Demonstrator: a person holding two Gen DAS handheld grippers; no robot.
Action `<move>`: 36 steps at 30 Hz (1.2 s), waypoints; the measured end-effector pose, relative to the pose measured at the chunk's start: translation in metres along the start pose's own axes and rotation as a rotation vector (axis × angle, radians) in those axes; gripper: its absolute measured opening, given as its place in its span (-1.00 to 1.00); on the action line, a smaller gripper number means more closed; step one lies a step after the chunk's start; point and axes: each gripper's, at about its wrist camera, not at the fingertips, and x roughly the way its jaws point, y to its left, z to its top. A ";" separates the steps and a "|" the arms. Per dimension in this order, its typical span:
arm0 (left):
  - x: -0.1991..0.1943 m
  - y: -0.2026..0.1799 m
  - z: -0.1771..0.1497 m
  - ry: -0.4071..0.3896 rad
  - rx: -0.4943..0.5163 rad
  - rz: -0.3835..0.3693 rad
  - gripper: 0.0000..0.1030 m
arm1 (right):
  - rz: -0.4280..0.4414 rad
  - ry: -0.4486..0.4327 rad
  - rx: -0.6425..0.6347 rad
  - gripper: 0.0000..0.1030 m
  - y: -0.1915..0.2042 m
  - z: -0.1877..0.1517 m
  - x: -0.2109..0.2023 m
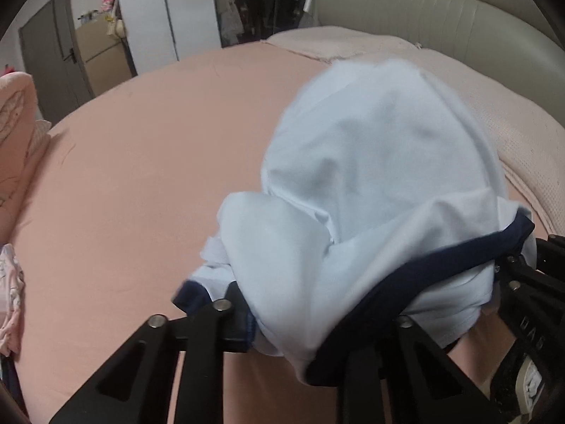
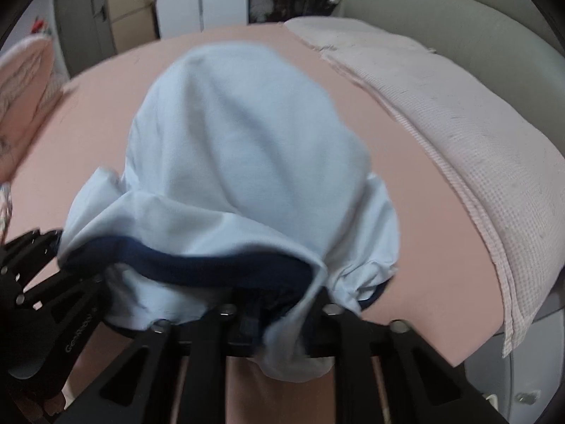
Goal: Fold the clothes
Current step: 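Lift the shirt by its navy hem with both grippers, stretching it between them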
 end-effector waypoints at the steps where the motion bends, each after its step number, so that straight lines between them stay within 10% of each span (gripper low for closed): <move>1: -0.005 0.006 0.003 -0.012 -0.036 -0.002 -0.76 | 0.000 -0.007 0.007 -0.87 -0.001 0.002 -0.002; 13: -0.080 0.036 0.056 -0.268 -0.083 0.112 -0.80 | -0.205 -0.284 -0.001 -0.92 0.019 0.044 -0.092; 21: -0.127 0.078 0.106 -0.359 -0.130 0.206 -0.80 | -0.171 -0.479 -0.078 -0.92 0.054 0.099 -0.171; 36: -0.256 0.133 0.151 -0.479 -0.118 0.417 -0.80 | 0.010 -0.534 -0.204 -0.92 0.095 0.186 -0.244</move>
